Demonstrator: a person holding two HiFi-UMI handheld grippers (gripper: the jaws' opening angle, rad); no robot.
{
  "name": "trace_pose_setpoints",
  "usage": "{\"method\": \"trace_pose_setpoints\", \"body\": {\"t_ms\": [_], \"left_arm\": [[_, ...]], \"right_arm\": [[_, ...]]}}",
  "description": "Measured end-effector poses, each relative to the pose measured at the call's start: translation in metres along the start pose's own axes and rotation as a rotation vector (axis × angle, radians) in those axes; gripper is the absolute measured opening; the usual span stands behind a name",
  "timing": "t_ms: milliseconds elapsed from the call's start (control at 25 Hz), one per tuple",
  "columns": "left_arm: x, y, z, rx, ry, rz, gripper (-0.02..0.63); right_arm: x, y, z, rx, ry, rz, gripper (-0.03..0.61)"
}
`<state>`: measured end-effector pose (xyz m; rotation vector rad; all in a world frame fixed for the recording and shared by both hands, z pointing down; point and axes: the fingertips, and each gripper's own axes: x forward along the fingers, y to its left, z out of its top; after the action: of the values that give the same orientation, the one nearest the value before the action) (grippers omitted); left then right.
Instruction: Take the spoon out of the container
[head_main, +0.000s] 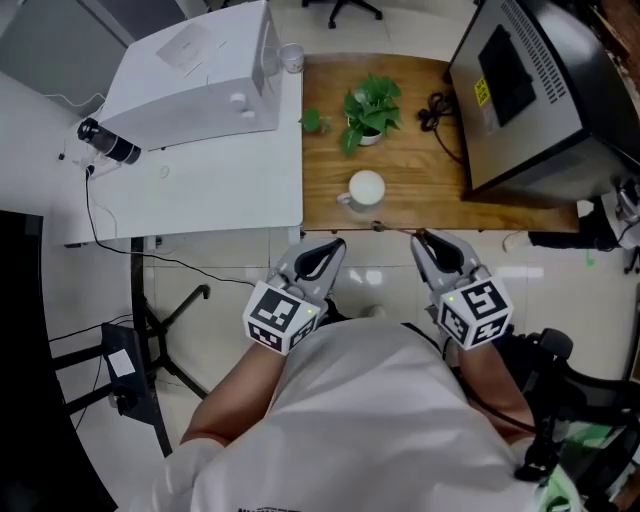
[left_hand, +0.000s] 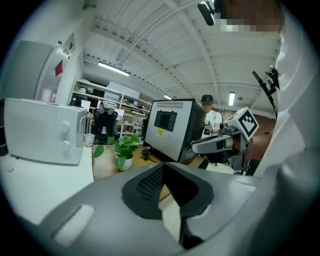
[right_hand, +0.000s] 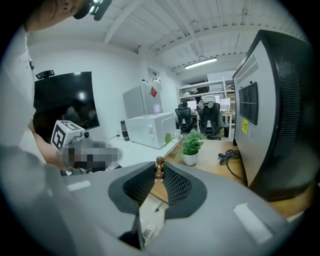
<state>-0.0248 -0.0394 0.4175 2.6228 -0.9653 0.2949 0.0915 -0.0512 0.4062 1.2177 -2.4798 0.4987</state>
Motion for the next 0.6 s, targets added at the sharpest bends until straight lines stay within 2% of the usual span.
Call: {"method": "trace_pose_setpoints", "body": {"t_ms": [280,600], "left_arm": [[-0.009,-0.071,-0.014,0.025,-0.004,0.056,0.005],[-0.024,-0.119,-0.024,0.054,-0.005,0.097,0.005]], "right_arm": [[-0.07,-0.004,-0.033,0.013,-0.032,0.026,0.055],[-0.122,0.009,-0.052,-0.017,-0.049,0.068,0.055]]}}
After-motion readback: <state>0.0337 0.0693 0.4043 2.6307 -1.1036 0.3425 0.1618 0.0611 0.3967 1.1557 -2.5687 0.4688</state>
